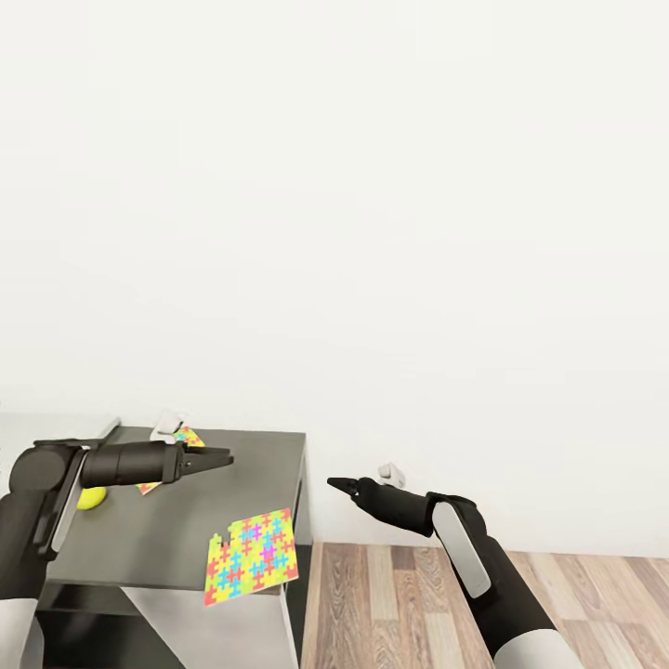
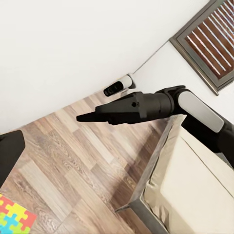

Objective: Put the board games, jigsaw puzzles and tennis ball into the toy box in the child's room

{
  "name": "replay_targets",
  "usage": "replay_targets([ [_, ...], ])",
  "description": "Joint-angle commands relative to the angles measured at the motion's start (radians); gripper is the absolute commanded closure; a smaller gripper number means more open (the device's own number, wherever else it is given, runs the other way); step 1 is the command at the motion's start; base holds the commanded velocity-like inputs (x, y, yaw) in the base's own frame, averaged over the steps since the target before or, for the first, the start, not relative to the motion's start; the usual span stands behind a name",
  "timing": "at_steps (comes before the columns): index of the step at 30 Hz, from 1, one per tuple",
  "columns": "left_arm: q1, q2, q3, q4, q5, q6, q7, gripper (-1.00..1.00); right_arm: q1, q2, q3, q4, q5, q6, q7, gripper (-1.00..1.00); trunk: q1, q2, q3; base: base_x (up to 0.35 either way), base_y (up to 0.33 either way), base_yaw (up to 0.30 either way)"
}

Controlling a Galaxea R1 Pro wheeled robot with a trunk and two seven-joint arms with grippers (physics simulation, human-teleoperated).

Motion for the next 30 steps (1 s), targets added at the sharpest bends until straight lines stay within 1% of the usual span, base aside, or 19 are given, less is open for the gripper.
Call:
replay_targets([
  [1,0.000,-0.001,0.000,-0.001,-0.006,0.010,-0.007,-1.00,-0.001,0.000,-0.001,0.000,0.002,0.004,0.003,-1.00,0.004,-0.008,-0.003,0.000,0.000,0.071],
  [8,0.000,-0.001,0.000,-0.002,-0.006,0.010,-0.007,-1.00,-0.001,0.000,-0.002,0.003,-0.001,0.011,-0.003,-1.00,0.031,-0.057,-0.013,0.000,0.000,0.081],
  [13,0.000,-0.001,0.000,-0.002,-0.006,0.010,-0.007,-1.00,-0.001,-0.001,-0.006,0.006,-0.007,0.024,-0.002,-1.00,0.031,-0.057,-0.005,0.000,0.000,0.124],
  [21,0.000,-0.002,-0.001,-0.002,-0.006,0.010,-0.007,-1.00,-0.001,-0.001,-0.018,0.011,-0.010,0.090,-0.005,-1.00,0.031,-0.057,0.006,0.000,0.000,0.150],
  [30,0.000,-0.003,0.000,-0.002,-0.006,0.010,-0.007,-1.00,-0.001,-0.001,-0.020,0.010,-0.011,0.097,-0.008,-1.00,0.031,-0.057,0.019,0.000,0.000,0.098],
])
